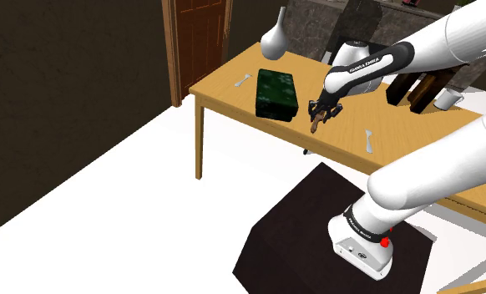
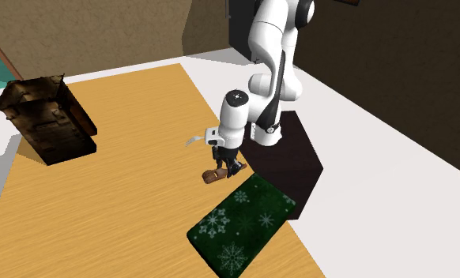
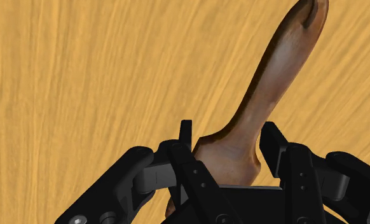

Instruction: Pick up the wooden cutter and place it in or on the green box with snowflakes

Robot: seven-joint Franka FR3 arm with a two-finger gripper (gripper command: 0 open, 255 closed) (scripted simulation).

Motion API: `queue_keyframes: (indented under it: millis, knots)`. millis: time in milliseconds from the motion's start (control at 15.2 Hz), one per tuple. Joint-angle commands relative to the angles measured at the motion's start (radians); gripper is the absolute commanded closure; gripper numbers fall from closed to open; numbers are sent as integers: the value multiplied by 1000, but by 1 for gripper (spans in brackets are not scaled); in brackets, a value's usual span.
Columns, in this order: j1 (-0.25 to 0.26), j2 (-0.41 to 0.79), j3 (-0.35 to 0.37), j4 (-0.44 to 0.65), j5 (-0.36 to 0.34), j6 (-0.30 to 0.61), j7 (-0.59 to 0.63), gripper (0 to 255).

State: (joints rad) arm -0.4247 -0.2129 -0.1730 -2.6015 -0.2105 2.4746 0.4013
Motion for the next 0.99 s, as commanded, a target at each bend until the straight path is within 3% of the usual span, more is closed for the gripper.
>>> queue_keyframes:
  millis: [0, 264, 924]
  knots:
    - [0, 0, 0, 0, 0, 0, 0, 255]
    - [0, 0, 0, 0, 0, 0, 0, 255]
    - [4, -97, 8, 60, 12, -156, -16, 255]
